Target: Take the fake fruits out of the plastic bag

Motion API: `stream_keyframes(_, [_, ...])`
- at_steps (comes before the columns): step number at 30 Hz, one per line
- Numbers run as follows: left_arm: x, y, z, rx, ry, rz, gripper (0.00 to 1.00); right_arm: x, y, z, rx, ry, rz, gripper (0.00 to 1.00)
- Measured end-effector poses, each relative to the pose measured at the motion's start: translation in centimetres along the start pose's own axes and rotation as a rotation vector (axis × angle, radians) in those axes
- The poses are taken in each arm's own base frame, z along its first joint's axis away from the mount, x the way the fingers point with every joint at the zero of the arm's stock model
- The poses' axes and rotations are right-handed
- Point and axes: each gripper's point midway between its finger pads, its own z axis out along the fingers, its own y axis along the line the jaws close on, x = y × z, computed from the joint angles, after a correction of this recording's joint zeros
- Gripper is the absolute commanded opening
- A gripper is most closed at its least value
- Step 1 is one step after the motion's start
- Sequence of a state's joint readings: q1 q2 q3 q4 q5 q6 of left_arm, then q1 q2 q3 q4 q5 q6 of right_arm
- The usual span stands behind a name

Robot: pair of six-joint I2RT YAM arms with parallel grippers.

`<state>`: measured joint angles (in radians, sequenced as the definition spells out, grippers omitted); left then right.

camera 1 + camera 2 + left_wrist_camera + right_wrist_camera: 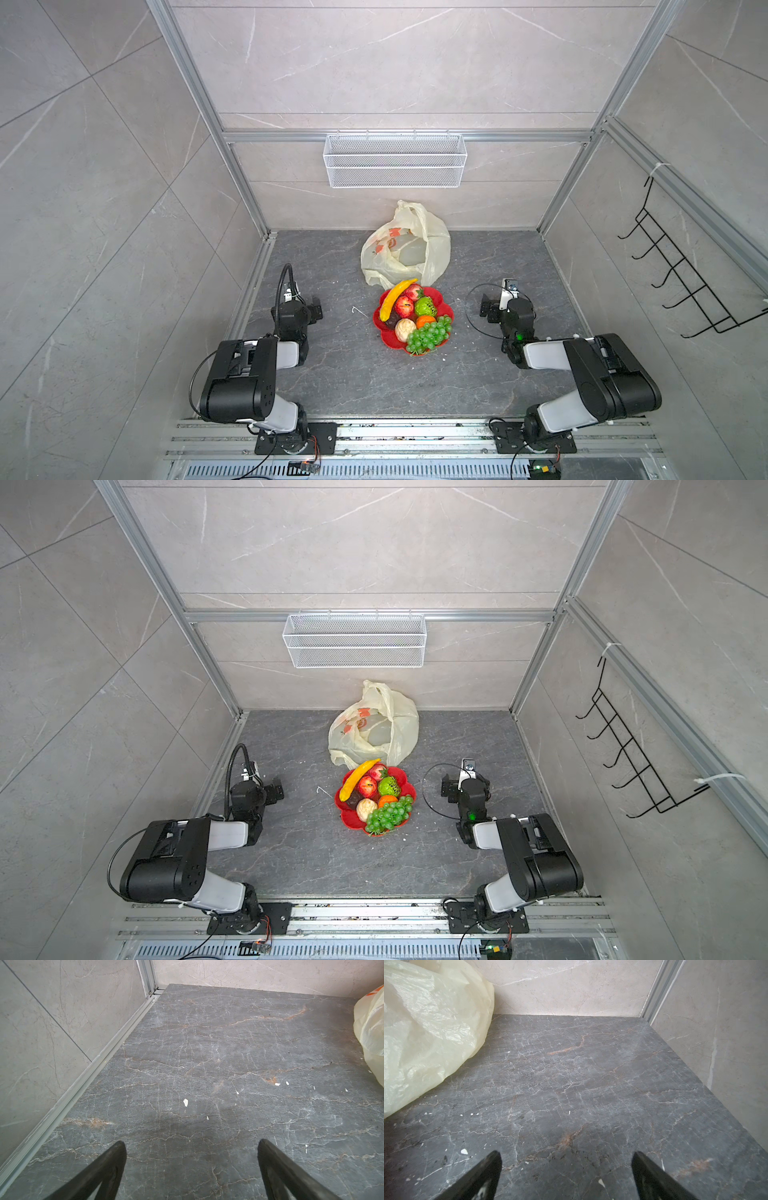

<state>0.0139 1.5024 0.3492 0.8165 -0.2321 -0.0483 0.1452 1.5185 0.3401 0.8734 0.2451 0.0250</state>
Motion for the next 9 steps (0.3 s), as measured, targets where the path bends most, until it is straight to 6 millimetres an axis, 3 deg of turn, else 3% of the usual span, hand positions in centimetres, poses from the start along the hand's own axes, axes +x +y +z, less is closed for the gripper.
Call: stream_keyframes(9, [0.0,0.0,0.0,0.0,0.0,0.0,1.0,0.0,0.06,0.0,-0.003,0.0,0.0,0.99])
